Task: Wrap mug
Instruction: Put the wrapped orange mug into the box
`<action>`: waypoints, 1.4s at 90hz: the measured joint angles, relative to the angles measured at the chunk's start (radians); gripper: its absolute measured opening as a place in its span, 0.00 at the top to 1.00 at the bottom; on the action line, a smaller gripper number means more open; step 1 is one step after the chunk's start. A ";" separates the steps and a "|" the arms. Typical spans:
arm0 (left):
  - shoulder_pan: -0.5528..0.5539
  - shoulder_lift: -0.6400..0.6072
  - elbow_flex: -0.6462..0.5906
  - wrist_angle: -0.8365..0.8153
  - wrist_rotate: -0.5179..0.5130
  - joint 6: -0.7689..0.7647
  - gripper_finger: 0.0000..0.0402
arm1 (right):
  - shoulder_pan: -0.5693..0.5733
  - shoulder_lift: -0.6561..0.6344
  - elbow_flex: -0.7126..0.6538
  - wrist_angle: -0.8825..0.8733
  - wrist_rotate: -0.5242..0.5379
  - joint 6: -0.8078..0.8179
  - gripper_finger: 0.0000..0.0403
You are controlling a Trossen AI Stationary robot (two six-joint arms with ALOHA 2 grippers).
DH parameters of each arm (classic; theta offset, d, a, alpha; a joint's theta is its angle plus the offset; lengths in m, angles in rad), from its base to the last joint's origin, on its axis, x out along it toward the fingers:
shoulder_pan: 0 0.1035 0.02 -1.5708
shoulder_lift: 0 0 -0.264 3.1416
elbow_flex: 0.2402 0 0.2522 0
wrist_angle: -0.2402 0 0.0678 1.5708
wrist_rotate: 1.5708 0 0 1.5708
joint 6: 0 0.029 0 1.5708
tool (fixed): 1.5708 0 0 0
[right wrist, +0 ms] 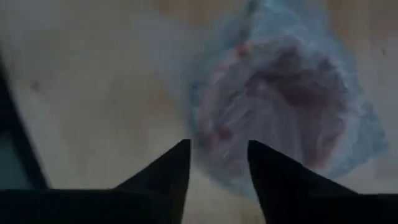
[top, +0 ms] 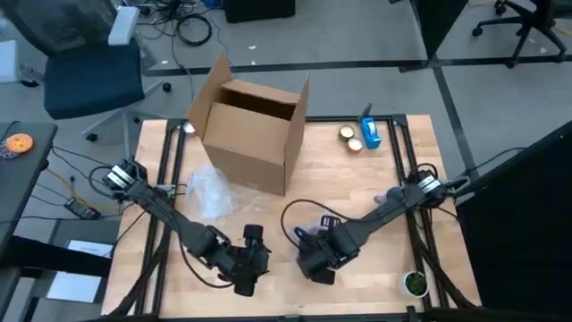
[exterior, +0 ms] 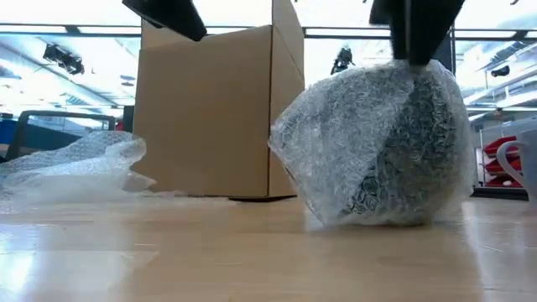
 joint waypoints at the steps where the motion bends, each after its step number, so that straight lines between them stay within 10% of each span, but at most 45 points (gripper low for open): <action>1: 0.001 0.000 0.000 0.000 0.000 0.000 0.41 | -0.003 0.000 -0.005 0.008 -0.004 -0.003 0.58; 42: 0.004 0.000 0.000 -0.003 0.005 -0.003 0.41 | -0.115 -0.014 -0.282 0.367 -0.206 -0.082 0.48; 76: 0.004 0.000 0.000 -0.019 0.005 -0.002 0.41 | -0.124 -0.002 -0.240 0.368 -0.233 -0.146 0.94; 105: 0.003 -0.060 0.018 -0.294 -0.021 -0.091 0.41 | -0.087 0.011 0.017 0.228 -0.101 -0.201 0.99; 126: -0.015 -0.198 0.075 -0.340 -0.366 -0.074 0.41 | -0.019 0.006 0.275 0.160 0.012 -0.340 0.99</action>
